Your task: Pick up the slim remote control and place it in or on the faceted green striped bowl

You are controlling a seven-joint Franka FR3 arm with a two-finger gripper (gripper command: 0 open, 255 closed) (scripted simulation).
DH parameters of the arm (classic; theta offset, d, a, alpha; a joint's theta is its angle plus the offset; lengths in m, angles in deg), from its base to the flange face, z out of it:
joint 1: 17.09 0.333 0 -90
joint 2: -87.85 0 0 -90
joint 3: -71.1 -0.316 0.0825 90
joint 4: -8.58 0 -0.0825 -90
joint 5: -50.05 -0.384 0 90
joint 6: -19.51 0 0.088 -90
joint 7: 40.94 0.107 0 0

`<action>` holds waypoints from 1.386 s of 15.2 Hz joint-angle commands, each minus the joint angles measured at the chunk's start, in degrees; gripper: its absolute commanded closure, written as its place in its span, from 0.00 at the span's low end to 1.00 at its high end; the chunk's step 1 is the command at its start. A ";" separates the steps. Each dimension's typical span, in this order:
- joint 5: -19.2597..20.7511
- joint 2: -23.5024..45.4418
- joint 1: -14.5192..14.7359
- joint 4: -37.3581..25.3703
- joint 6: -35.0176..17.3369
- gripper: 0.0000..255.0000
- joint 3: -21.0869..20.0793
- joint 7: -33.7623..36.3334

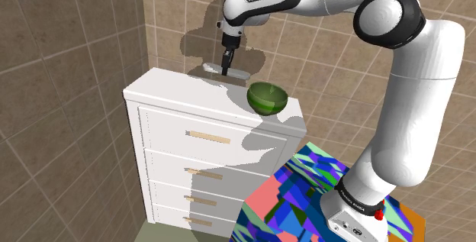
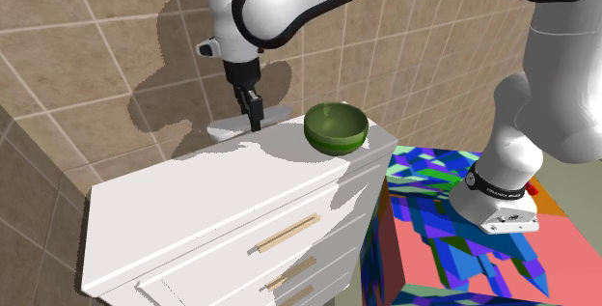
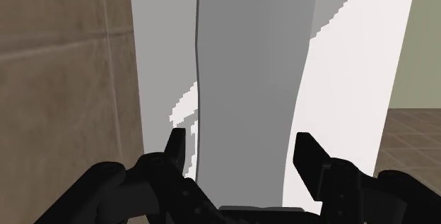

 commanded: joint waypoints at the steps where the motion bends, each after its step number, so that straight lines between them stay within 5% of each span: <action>1: 0.04 -0.28 0.06 -1.15 1.42 1.00 -0.02 0.13; 14: 0.14 -1.30 0.02 -9.20 10.50 1.00 0.02 0.36; 21: 0.58 -18.39 -0.80 13.34 5.07 1.00 0.77 -1.34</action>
